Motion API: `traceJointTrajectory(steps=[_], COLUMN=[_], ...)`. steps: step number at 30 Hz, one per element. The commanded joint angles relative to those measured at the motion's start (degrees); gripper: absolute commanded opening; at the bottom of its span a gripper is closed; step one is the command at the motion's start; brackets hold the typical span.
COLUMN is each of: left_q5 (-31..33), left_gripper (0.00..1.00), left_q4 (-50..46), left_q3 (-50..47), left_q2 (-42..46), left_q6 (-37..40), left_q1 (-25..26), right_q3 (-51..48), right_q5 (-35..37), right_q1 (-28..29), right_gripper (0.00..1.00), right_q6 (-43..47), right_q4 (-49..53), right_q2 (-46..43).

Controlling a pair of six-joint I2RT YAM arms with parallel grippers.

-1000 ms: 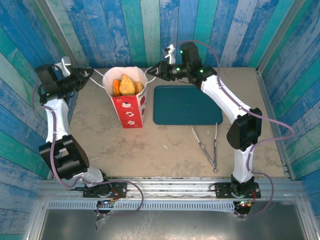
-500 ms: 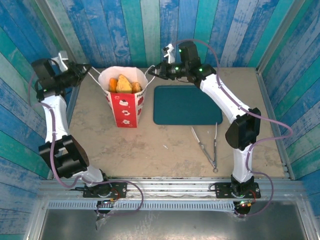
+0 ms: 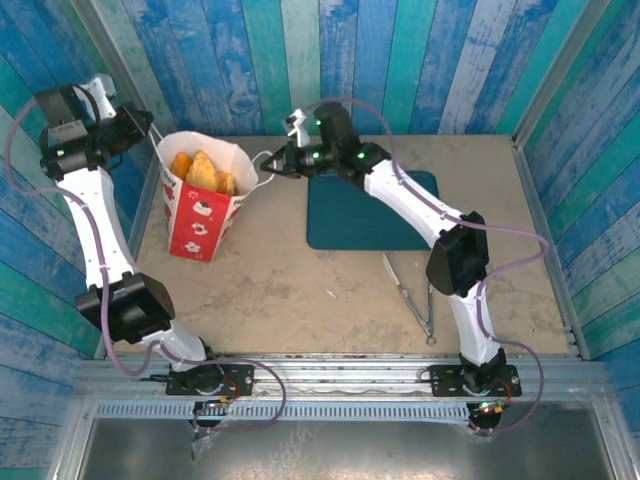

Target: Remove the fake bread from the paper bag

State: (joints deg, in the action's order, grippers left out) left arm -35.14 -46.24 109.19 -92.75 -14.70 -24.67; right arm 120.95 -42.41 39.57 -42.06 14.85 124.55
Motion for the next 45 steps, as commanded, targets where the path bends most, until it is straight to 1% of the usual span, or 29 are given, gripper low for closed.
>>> traceJointTrajectory(steps=[1, 4, 7, 11, 16, 18, 21, 24, 25, 29, 34, 41, 45], left_q5=[4.6, -2.0, -8.8, -12.9, -15.4, -16.3, -16.5, -16.4, -16.8, -15.9, -16.8, -14.8, -10.9], left_gripper=[0.00, 0.02, 0.00, 0.00, 0.00, 0.00, 0.00, 0.00, 0.00, 0.00, 0.00, 0.00, 0.00], left_q4=[-3.7, 0.2, 5.1, 10.6, 14.4, 17.3, 18.7, 20.4, 21.1, 22.8, 29.5, 31.6, 29.7], left_q3=[0.5, -4.2, -9.2, -15.2, -18.8, -20.7, -22.3, -23.9, -24.4, -26.1, -30.4, -34.0, -34.9], left_q2=[-0.9, 1.3, 3.4, 5.9, 6.4, 6.8, 7.2, 7.6, 7.6, 8.2, 9.3, 9.0, 8.4], left_q6=[5.9, 6.1, 4.9, 3.5, 0.9, -1.4, -2.6, -4.0, -4.5, -6.4, -11.3, -12.6, -11.5], left_q1=[-0.3, -0.1, 0.2, 3.0, 7.6, 9.3, 11.4, 12.6, 12.9, 15.3, 17.2, 19.7, 20.4], right_q3=[-1.4, -5.1, -10.6, -16.5, -22.6, -25.0, -29.1, -32.6, -33.6, -37.3, -41.2, -43.8, -43.5], right_q5=[-1.5, -0.6, 2.1, 2.3, 2.3, 2.8, 3.5, 3.6, 3.7, 3.7, 4.9, 5.1, 3.9], right_q1=[1.1, 0.8, 0.3, -1.1, -2.5, -3.1, -4.6, -4.8, -6.6, -7.3, -7.8, -9.6, -9.8], right_gripper=[0.02, 0.02, 0.02, 0.02, 0.02, 0.02, 0.02, 0.01, 0.01, 0.01, 0.01, 0.01, 0.01], right_q6=[-1.9, -1.2, 1.1, 1.2, 1.3, 1.8, 1.8, 2.0, 2.1, 2.2, 1.5, 0.7, 0.7], right_q4=[-3.7, -3.6, -3.8, -4.6, -6.1, -6.1, -6.7, -7.8, -8.0, -8.8, -10.7, -13.1, -13.4], right_q2=[1.2, 0.0, -2.8, -5.2, -7.8, -9.0, -10.9, -12.2, -12.5, -13.3, -13.9, -13.0, -10.8])
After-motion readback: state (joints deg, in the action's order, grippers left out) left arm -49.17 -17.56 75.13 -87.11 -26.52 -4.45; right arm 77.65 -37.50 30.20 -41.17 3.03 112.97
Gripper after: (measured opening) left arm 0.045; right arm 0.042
